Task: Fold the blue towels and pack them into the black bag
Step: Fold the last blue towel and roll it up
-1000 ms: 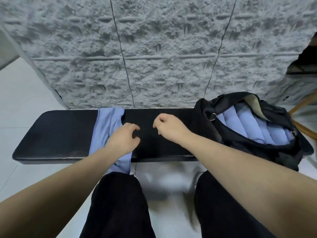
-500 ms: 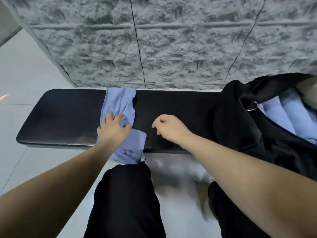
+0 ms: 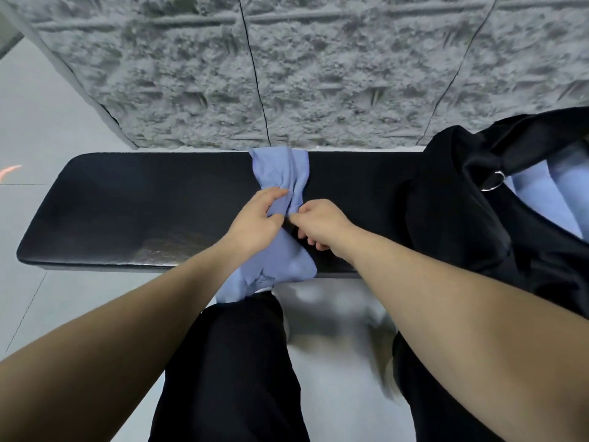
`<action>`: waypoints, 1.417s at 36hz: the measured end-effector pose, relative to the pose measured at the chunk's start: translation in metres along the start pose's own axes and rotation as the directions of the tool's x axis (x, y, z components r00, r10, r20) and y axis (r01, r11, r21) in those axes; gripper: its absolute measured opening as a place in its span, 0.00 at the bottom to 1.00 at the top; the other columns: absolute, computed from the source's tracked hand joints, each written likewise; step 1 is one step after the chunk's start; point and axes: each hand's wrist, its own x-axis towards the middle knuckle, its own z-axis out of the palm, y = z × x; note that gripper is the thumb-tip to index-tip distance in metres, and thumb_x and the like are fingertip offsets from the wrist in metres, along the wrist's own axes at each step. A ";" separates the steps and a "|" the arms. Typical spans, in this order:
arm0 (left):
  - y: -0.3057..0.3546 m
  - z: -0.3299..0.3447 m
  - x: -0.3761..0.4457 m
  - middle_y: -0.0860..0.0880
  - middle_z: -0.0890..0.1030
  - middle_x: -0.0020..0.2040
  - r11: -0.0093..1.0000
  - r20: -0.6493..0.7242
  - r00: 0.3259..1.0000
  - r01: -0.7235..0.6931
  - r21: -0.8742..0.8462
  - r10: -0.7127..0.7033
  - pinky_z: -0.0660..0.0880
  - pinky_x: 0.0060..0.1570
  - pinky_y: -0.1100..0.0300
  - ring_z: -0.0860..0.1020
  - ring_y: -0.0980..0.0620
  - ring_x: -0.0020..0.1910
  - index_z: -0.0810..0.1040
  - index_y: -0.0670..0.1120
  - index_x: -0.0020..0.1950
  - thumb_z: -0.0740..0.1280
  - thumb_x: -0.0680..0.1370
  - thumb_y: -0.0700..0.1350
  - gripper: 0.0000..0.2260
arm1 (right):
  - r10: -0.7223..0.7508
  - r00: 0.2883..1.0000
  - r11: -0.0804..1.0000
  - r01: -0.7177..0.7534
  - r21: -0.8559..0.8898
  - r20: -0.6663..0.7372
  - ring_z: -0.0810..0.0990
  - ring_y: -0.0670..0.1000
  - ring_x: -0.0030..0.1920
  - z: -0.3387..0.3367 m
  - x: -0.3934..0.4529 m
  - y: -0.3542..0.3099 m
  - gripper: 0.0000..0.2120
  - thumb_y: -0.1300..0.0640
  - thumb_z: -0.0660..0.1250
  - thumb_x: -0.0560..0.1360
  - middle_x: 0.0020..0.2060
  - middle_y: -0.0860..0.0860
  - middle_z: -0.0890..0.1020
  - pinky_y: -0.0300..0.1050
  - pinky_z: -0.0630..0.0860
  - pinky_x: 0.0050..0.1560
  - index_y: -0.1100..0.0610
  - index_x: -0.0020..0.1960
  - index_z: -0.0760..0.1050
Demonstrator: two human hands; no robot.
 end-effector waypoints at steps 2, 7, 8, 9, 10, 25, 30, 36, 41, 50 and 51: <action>0.001 0.001 0.002 0.52 0.70 0.69 1.000 -0.030 0.999 -0.021 0.005 0.021 0.59 0.57 0.77 0.67 0.55 0.69 0.72 0.46 0.71 0.63 0.79 0.34 0.21 | 0.016 0.999 0.999 -0.014 0.053 -0.041 0.68 0.49 0.26 -0.003 0.002 0.000 0.09 0.57 0.61 0.78 0.31 0.53 0.76 0.38 0.61 0.23 0.57 0.40 0.73; 0.001 -0.003 0.016 0.52 0.72 0.57 1.000 -0.180 0.984 0.006 0.016 -0.003 0.66 0.53 0.70 0.74 0.54 0.55 0.78 0.46 0.64 0.66 0.78 0.38 0.15 | 0.010 0.985 0.985 0.020 0.173 -0.172 0.69 0.51 0.31 -0.021 0.009 -0.003 0.08 0.54 0.56 0.80 0.36 0.54 0.76 0.41 0.64 0.26 0.56 0.45 0.70; 0.000 -0.004 0.020 0.52 0.74 0.56 0.999 -0.195 0.980 0.039 0.023 -0.033 0.68 0.52 0.68 0.75 0.54 0.53 0.79 0.46 0.63 0.65 0.78 0.38 0.14 | 0.005 0.979 0.981 0.034 0.189 -0.203 0.69 0.51 0.31 -0.025 0.010 -0.003 0.08 0.55 0.56 0.79 0.37 0.54 0.76 0.42 0.64 0.27 0.55 0.45 0.70; 0.000 -0.003 0.024 0.51 0.75 0.54 0.997 -0.207 0.976 0.073 0.015 -0.068 0.69 0.49 0.67 0.76 0.55 0.49 0.80 0.46 0.62 0.65 0.78 0.38 0.14 | 0.002 0.973 0.978 0.046 0.203 -0.229 0.69 0.51 0.32 -0.029 0.011 -0.002 0.07 0.55 0.56 0.79 0.37 0.53 0.76 0.42 0.65 0.27 0.55 0.46 0.71; 0.001 -0.002 0.028 0.50 0.76 0.51 0.995 -0.214 0.972 0.099 0.001 -0.096 0.71 0.45 0.66 0.75 0.55 0.44 0.80 0.47 0.61 0.64 0.77 0.37 0.14 | 0.002 0.969 0.972 0.056 0.226 -0.248 0.69 0.51 0.32 -0.033 0.012 -0.001 0.07 0.56 0.56 0.79 0.37 0.53 0.75 0.43 0.64 0.27 0.55 0.46 0.71; 0.032 0.029 0.038 0.47 0.70 0.65 0.944 -0.169 0.985 0.073 0.322 -0.018 0.69 0.58 0.53 0.69 0.44 0.63 0.69 0.50 0.69 0.66 0.77 0.48 0.20 | 0.094 0.943 0.934 0.028 0.356 -0.321 0.70 0.52 0.38 -0.070 0.022 0.010 0.08 0.52 0.56 0.81 0.38 0.51 0.73 0.43 0.69 0.32 0.54 0.46 0.69; 0.028 0.022 0.039 0.45 0.71 0.63 0.947 -0.198 0.980 0.064 0.316 0.000 0.70 0.42 0.51 0.73 0.44 0.47 0.67 0.50 0.69 0.59 0.78 0.38 0.20 | 0.152 0.886 0.889 0.070 0.452 -0.437 0.69 0.49 0.36 -0.076 0.028 0.014 0.09 0.52 0.53 0.83 0.37 0.50 0.71 0.45 0.68 0.43 0.55 0.47 0.66; 0.022 0.004 0.040 0.45 0.72 0.56 0.961 -0.401 0.913 0.174 0.214 -0.076 0.72 0.42 0.47 0.73 0.44 0.44 0.70 0.48 0.58 0.57 0.77 0.35 0.13 | 0.227 0.904 0.893 -0.045 0.448 -0.362 0.76 0.54 0.45 -0.087 0.030 0.020 0.17 0.52 0.51 0.82 0.47 0.53 0.75 0.43 0.74 0.43 0.60 0.65 0.66; 0.015 0.009 0.029 0.44 0.69 0.58 0.954 -0.384 0.923 0.085 0.288 0.034 0.66 0.41 0.51 0.70 0.44 0.50 0.70 0.44 0.56 0.60 0.76 0.35 0.10 | 0.165 0.958 0.982 -0.137 0.132 -0.236 0.78 0.55 0.55 -0.089 0.022 0.031 0.29 0.38 0.55 0.79 0.58 0.54 0.76 0.53 0.76 0.60 0.57 0.70 0.60; 0.025 0.018 0.008 0.51 0.73 0.46 0.902 -0.032 0.994 -0.082 0.424 0.105 0.74 0.43 0.50 0.75 0.46 0.44 0.73 0.46 0.47 0.64 0.77 0.44 0.03 | 0.059 0.994 0.983 -0.074 -0.167 -0.091 0.77 0.48 0.42 -0.089 -0.001 0.041 0.17 0.48 0.74 0.71 0.46 0.51 0.79 0.44 0.73 0.40 0.59 0.52 0.78; 0.024 0.019 0.007 0.51 0.72 0.47 0.896 -0.015 0.994 -0.089 0.435 0.106 0.74 0.45 0.51 0.75 0.46 0.46 0.75 0.46 0.47 0.64 0.77 0.45 0.03 | 0.054 0.993 0.985 -0.071 -0.158 -0.108 0.76 0.49 0.40 -0.090 -0.005 0.041 0.15 0.49 0.72 0.72 0.44 0.52 0.79 0.44 0.71 0.38 0.60 0.50 0.78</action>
